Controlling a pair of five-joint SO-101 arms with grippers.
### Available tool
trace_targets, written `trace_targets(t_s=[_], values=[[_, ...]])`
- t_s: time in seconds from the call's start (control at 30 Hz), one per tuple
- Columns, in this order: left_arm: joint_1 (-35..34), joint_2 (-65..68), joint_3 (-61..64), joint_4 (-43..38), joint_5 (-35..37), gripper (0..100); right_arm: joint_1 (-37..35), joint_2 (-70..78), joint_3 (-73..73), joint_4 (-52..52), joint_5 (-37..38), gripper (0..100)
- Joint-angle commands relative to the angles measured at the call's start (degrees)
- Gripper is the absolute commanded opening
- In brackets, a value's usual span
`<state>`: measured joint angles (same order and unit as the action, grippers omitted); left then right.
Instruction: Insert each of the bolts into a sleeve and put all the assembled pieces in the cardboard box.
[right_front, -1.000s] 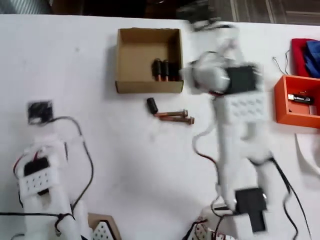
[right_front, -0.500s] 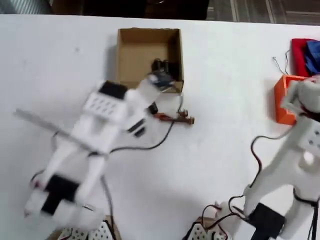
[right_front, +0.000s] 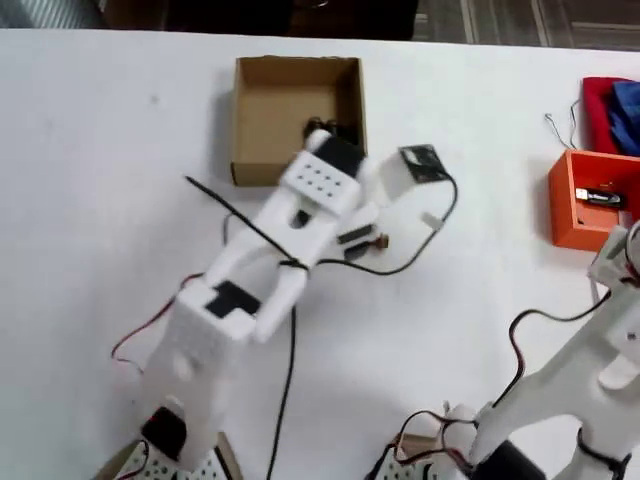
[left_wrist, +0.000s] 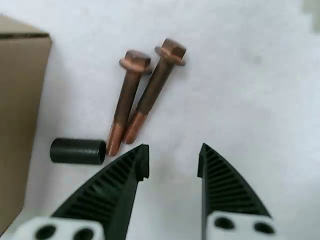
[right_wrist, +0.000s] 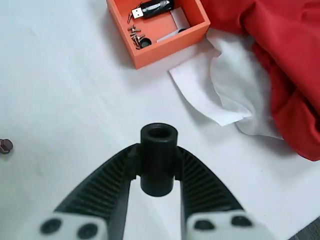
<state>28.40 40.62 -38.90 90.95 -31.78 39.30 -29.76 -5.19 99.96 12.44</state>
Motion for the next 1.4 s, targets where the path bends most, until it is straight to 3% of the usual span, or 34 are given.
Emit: trace_targets(t_s=[0.0,0.47,1.1,1.37], values=[[2.6,3.8,-7.7,0.8,-0.4,18,0.3,-4.6,0.4,0.7,0.6,2.2],[2.6,12.7,-16.0,0.3,-7.8,18,-0.1,-6.1,5.3,0.7,0.6,2.2],[1.1,13.6,-15.5,-11.6,-7.7,18,-0.2,-6.2,5.3,0.7,0.5,2.2],[0.7,13.8,-15.3,-11.3,-7.7,18,-0.2,-6.2,5.3,0.7,0.5,2.2]])
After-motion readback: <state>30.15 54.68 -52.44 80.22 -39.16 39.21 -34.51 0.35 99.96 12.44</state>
